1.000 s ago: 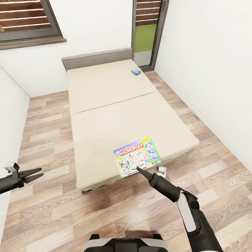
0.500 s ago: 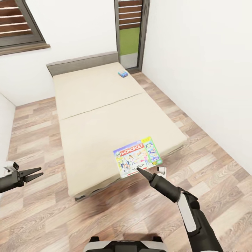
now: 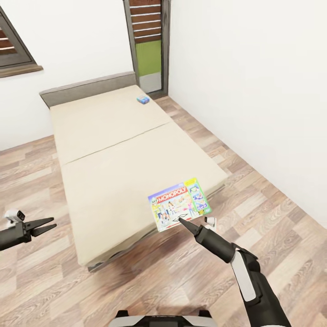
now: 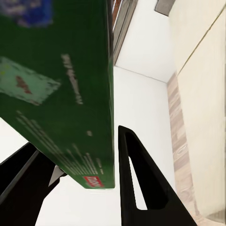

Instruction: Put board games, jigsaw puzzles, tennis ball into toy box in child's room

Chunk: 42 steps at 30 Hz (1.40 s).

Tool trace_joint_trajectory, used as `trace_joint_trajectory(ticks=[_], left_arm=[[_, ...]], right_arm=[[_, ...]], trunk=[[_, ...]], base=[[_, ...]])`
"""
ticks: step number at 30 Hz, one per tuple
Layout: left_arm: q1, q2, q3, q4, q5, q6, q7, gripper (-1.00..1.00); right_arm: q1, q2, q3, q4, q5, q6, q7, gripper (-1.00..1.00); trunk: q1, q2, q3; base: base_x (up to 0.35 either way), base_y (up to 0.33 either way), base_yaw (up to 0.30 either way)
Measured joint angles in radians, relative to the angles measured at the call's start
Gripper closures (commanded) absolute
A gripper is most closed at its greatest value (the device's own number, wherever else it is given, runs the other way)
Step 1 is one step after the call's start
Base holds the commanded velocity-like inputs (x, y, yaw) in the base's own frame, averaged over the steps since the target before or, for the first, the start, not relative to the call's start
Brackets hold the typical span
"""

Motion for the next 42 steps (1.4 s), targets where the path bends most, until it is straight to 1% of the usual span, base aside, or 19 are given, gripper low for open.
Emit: trace_joint_trajectory(ticks=[9, 15, 26, 42], left_arm=[[0.0, -0.002, -0.001, 0.0, 0.0, 0.0, 0.0, -1.0], [0.0, -0.002, 0.0, 0.0, 0.0, 0.0, 0.0, -1.0], [0.0, -0.002, 0.0, -0.001, 0.0, 0.0, 0.0, -1.0], [0.0, -0.001, 0.001, -0.001, 0.0, 0.0, 0.0, -1.0]], right_arm=[[0.0, -0.001, 0.0, 0.002, 0.0, -0.03, 0.0, 1.0], [0.0, 0.0, -0.002, 0.003, 0.003, -0.042, -0.012, 1.0], [0.0, 0.0, -0.003, 0.002, 0.002, -0.042, -0.009, 1.0], [0.006, 0.0, -0.004, 0.002, 0.0, -0.042, 0.0, 1.0]], trunk=[[0.0, 0.0, 0.011], [0.0, 0.0, 0.012], [0.0, 0.0, 0.014], [0.0, 0.0, 0.037]], base=[[0.0, 0.0, -0.206], [0.0, 0.0, -0.031], [0.0, 0.0, -0.004], [0.0, 0.0, -0.094]])
